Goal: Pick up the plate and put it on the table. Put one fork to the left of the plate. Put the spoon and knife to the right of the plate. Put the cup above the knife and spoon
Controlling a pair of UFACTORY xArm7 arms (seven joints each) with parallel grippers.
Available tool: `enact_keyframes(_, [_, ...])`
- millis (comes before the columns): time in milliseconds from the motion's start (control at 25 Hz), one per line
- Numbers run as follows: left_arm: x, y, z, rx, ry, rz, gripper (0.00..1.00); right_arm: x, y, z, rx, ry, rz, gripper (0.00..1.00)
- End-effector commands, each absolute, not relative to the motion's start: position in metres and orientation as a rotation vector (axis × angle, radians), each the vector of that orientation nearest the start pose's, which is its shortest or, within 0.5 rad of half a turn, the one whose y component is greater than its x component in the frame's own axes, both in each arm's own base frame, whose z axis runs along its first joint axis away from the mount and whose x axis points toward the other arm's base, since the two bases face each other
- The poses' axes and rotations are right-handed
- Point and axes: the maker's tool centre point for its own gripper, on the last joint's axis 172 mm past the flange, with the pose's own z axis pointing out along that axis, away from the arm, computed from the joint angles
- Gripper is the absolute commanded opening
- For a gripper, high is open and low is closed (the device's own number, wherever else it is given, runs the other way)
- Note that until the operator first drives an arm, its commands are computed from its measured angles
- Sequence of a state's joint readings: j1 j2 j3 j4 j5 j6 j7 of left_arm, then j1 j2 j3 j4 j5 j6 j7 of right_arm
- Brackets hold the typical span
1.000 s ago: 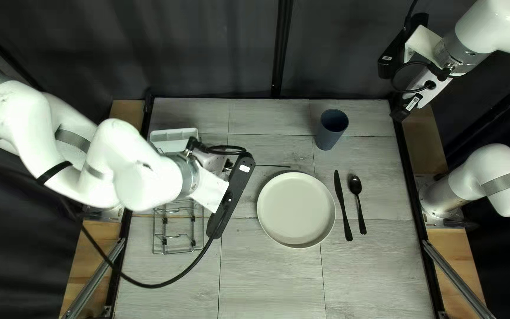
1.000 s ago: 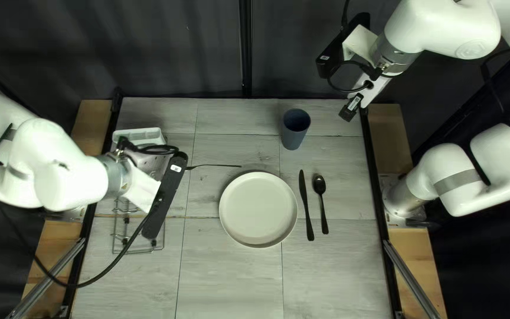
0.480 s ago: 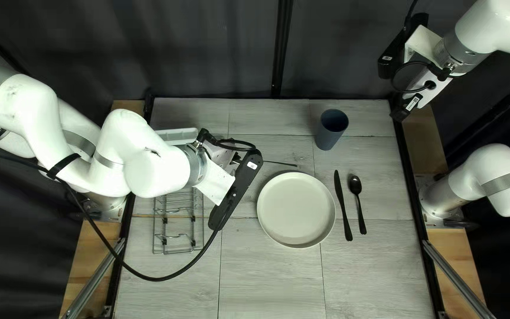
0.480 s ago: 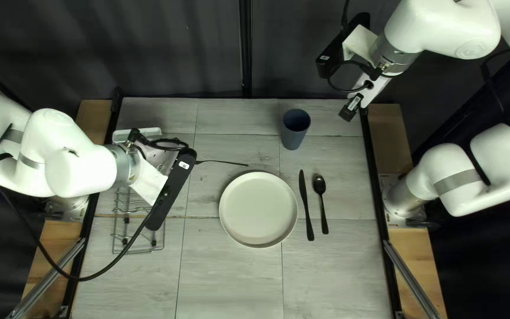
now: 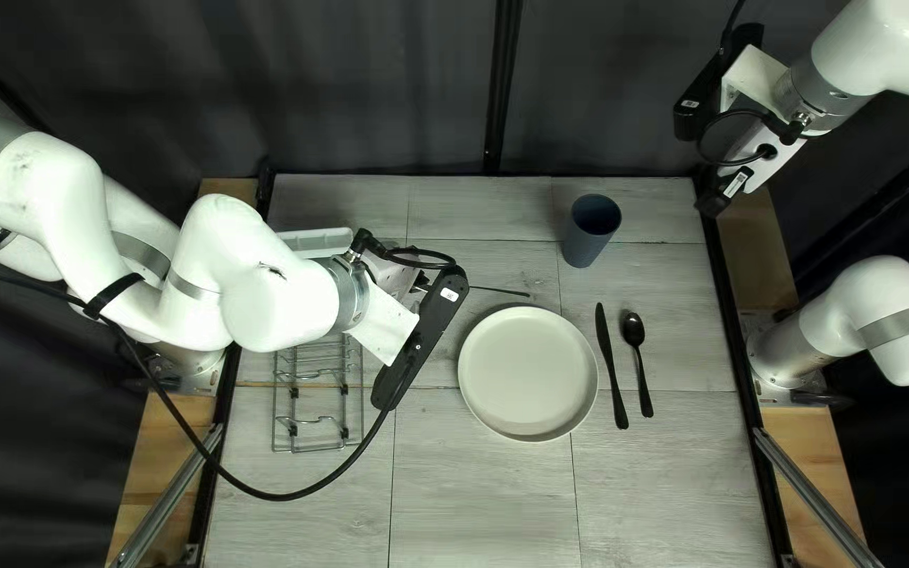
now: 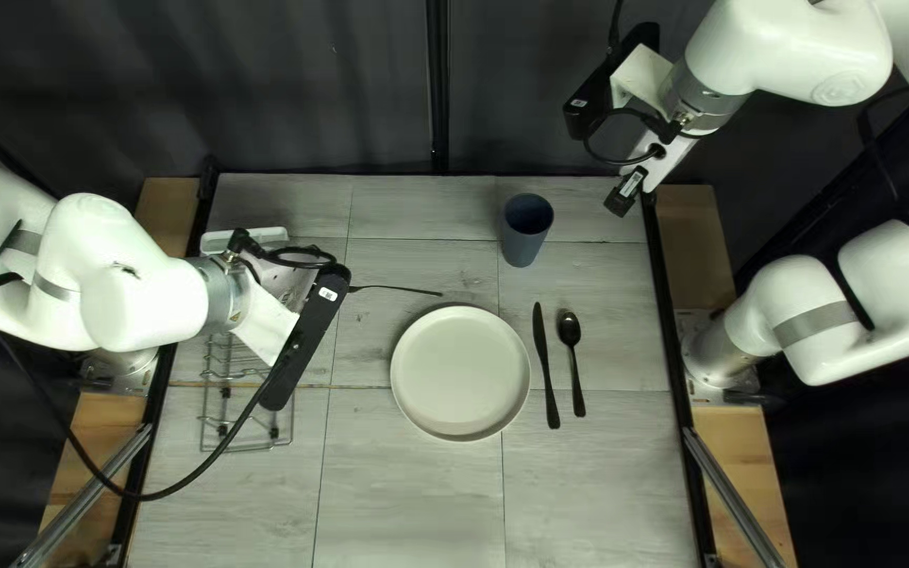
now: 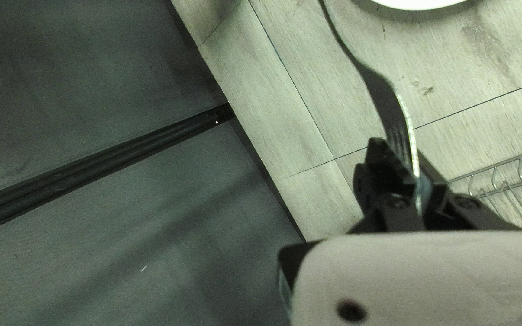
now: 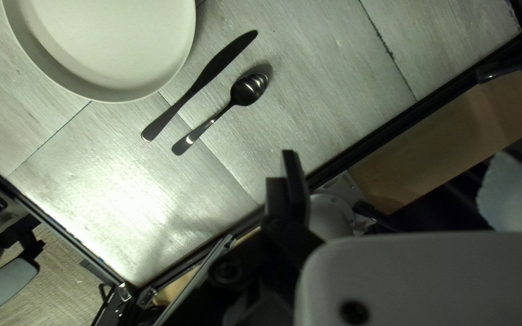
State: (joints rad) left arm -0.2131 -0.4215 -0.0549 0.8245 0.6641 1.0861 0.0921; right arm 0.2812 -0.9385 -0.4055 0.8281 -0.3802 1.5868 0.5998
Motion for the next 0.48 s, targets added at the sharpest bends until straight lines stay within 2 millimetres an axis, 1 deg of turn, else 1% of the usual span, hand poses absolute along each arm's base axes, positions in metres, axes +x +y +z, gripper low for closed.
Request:
enact_keyframes(40, [0.427,0.013,0.310,-2.389,0.777,-0.265,0.00,0.243,-0.119,0.336,-2.921,0.898,-0.318,1.00])
enact_keyframes(120, [0.427,0.013,0.310,-2.389,0.777,-0.265,0.00,0.250,-0.113,0.329,-2.893,0.868,-0.353,1.00])
enact_keyframes(200, [0.427,0.013,0.310,-2.389,0.777,-0.265,0.00,0.266,-0.100,0.318,-2.862,0.840,-0.385,1.00])
enact_keyframes(280, [0.427,0.013,0.310,-2.389,0.777,-0.265,0.00,0.288,-0.080,0.311,-2.848,0.810,-0.388,1.00])
enact_keyframes(320, [0.427,0.013,0.310,-2.389,0.777,-0.265,0.00,0.293,-0.074,0.310,-2.848,0.803,-0.386,1.00])
enact_keyframes(360, [0.427,0.013,0.310,-2.389,0.777,-0.265,0.00,0.302,-0.060,0.313,-2.852,0.788,-0.386,1.00])
enact_keyframes(480, [0.427,0.013,0.310,-2.389,0.777,-0.265,0.00,0.308,-0.033,0.319,-2.885,0.766,-0.386,1.00])
